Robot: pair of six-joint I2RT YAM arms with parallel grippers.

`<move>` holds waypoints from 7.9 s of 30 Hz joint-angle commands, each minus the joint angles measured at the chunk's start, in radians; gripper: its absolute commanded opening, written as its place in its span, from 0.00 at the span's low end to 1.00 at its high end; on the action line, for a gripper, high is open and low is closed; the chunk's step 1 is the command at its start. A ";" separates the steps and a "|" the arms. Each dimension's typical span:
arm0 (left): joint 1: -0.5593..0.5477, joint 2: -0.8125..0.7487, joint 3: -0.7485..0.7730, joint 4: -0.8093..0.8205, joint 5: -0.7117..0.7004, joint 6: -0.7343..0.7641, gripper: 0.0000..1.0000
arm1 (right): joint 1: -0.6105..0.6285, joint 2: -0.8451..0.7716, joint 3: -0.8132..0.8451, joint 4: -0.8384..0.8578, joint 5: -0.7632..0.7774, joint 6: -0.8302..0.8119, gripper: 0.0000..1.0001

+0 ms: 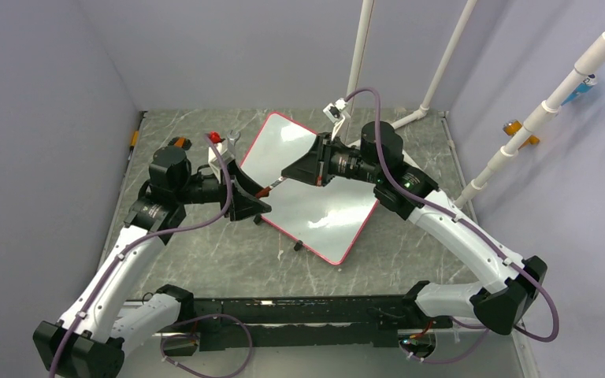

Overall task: Write a sentence on the whiteboard
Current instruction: Open the whiteboard marker at the center of the board, then place the pen cap at the center of the board.

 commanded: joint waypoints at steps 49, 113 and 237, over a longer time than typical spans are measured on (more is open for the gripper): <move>-0.080 0.012 0.053 -0.210 -0.040 0.259 0.00 | -0.014 0.110 0.059 -0.096 -0.400 -0.171 0.38; -0.088 0.014 0.059 -0.233 -0.056 0.270 0.00 | 0.048 0.219 0.112 -0.194 -0.412 -0.246 0.08; 0.203 1.079 0.986 -0.134 -0.487 0.016 0.78 | -0.290 -0.329 -0.240 -0.325 0.033 -0.228 0.00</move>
